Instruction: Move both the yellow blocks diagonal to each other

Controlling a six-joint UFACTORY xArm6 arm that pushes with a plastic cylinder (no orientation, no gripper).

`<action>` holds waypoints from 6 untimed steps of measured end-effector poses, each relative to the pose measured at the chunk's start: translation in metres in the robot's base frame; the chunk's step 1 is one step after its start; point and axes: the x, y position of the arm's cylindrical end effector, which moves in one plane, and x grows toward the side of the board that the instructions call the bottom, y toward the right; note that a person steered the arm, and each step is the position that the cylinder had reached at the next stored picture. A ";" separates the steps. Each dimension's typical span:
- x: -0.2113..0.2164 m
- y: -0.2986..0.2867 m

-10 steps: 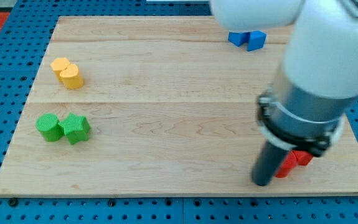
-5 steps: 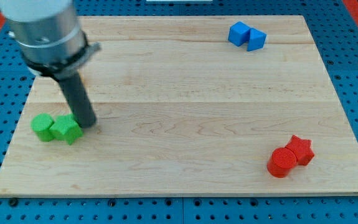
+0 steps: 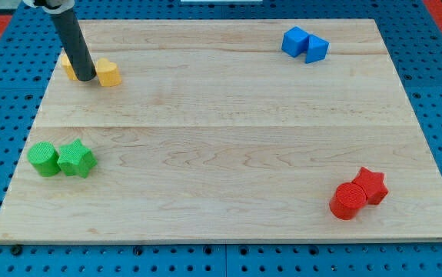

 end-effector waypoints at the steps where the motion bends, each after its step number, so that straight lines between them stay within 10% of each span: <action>1: 0.004 -0.065; 4: -0.083 -0.020; 6: -0.028 -0.080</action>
